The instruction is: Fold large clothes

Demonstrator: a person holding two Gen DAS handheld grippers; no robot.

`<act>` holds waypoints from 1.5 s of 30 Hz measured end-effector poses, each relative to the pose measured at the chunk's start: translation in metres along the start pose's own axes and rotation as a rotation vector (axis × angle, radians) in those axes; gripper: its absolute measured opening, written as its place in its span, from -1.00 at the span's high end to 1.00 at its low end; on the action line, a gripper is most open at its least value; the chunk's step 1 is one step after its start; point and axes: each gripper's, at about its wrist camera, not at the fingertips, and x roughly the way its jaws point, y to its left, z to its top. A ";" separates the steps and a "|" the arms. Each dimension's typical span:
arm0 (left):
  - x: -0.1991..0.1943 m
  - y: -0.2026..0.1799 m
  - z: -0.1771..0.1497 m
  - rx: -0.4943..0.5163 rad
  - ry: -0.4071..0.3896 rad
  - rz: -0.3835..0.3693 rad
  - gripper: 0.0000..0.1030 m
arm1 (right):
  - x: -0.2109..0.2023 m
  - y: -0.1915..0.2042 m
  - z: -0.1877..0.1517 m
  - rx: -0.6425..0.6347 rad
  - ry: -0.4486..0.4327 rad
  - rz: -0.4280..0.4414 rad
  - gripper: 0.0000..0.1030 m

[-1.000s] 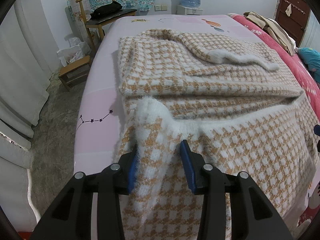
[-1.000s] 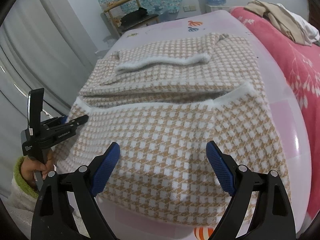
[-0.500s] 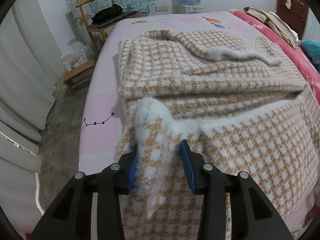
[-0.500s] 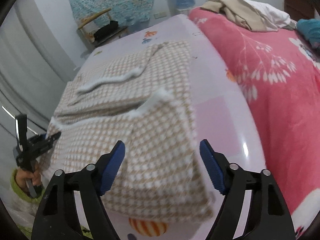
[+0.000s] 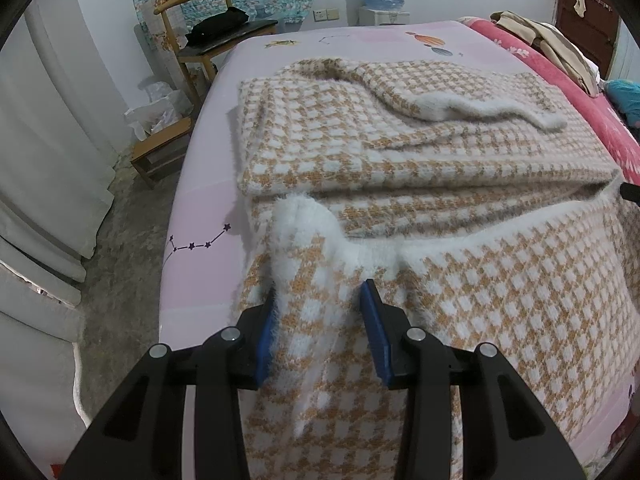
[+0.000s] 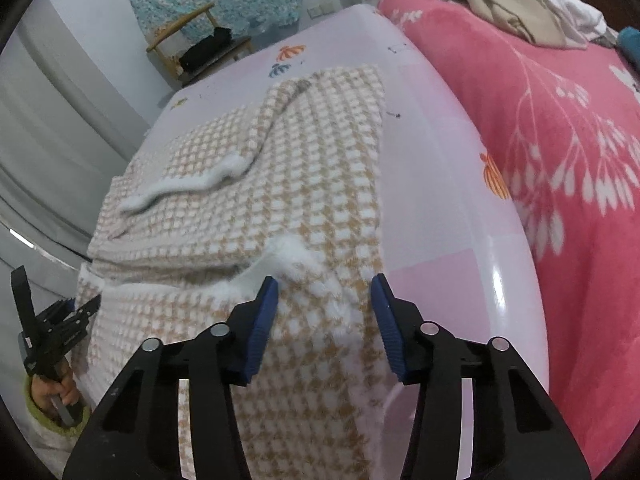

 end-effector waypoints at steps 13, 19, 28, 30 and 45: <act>0.000 -0.002 0.000 0.011 -0.003 0.009 0.27 | -0.004 0.004 -0.013 -0.028 0.054 0.006 0.34; 0.000 -0.002 -0.001 0.009 -0.004 0.010 0.27 | 0.004 0.009 -0.006 -0.046 0.053 -0.015 0.38; 0.000 -0.002 0.000 0.011 -0.003 0.012 0.27 | -0.002 0.020 -0.018 -0.098 0.056 -0.046 0.57; 0.000 -0.002 0.000 0.010 -0.003 0.011 0.27 | -0.001 0.020 -0.017 -0.101 0.052 -0.056 0.57; 0.000 -0.001 0.000 -0.005 -0.005 -0.002 0.26 | 0.000 0.039 -0.020 -0.186 0.017 -0.127 0.67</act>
